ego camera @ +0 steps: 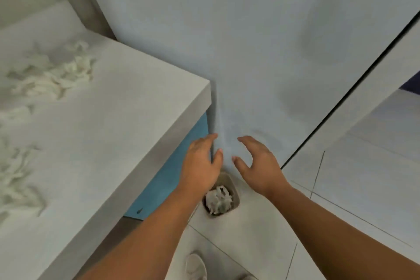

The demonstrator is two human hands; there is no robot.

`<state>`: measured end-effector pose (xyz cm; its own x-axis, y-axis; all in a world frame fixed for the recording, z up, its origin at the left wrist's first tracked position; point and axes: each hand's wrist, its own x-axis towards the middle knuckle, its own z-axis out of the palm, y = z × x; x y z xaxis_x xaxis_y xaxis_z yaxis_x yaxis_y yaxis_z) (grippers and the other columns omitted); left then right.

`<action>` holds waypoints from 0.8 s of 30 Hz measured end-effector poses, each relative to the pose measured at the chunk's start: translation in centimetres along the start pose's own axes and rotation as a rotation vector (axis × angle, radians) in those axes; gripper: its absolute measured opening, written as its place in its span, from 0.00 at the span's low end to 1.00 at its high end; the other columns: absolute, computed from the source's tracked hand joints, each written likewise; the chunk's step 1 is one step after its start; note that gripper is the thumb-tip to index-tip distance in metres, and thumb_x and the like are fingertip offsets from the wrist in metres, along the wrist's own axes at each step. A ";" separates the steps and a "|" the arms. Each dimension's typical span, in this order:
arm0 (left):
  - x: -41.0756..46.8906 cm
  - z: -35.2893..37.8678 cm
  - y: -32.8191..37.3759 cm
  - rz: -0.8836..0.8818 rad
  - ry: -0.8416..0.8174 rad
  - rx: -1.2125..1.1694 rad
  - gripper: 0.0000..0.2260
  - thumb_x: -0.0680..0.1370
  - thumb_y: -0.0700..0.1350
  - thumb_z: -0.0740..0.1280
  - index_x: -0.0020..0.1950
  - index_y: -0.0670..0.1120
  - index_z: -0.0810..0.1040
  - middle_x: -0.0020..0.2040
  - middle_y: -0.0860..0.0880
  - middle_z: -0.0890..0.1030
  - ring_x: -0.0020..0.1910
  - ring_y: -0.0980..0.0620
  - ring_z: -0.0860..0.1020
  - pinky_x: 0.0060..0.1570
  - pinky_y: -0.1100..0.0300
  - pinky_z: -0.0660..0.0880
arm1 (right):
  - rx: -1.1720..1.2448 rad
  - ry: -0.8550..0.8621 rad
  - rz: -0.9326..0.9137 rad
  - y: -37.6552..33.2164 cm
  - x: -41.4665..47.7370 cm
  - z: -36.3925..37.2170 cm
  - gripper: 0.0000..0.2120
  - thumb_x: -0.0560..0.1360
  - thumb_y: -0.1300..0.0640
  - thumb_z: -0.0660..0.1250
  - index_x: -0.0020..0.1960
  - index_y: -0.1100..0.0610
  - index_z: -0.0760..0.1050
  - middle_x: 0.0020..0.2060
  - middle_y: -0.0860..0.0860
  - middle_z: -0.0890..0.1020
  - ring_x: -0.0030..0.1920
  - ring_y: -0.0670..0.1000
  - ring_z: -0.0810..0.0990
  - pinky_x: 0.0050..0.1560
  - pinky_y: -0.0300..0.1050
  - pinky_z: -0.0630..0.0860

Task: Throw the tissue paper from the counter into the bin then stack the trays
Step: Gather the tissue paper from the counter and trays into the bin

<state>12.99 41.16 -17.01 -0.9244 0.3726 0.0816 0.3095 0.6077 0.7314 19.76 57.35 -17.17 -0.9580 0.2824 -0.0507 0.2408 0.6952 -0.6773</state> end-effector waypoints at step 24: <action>-1.4 -29.7 -2.0 -0.047 0.427 0.081 0.18 0.80 0.47 0.65 0.70 0.53 0.72 0.67 0.59 0.73 0.69 0.58 0.68 0.67 0.63 0.65 | 0.011 -0.127 -0.481 -27.4 5.4 1.2 0.24 0.79 0.47 0.63 0.74 0.47 0.65 0.73 0.44 0.67 0.73 0.44 0.62 0.69 0.32 0.55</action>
<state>6.99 18.57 1.55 -0.9418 0.0302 0.3347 0.2659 0.6762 0.6871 7.78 39.07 0.25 -0.9716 -0.1524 0.1808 -0.2345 0.7194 -0.6538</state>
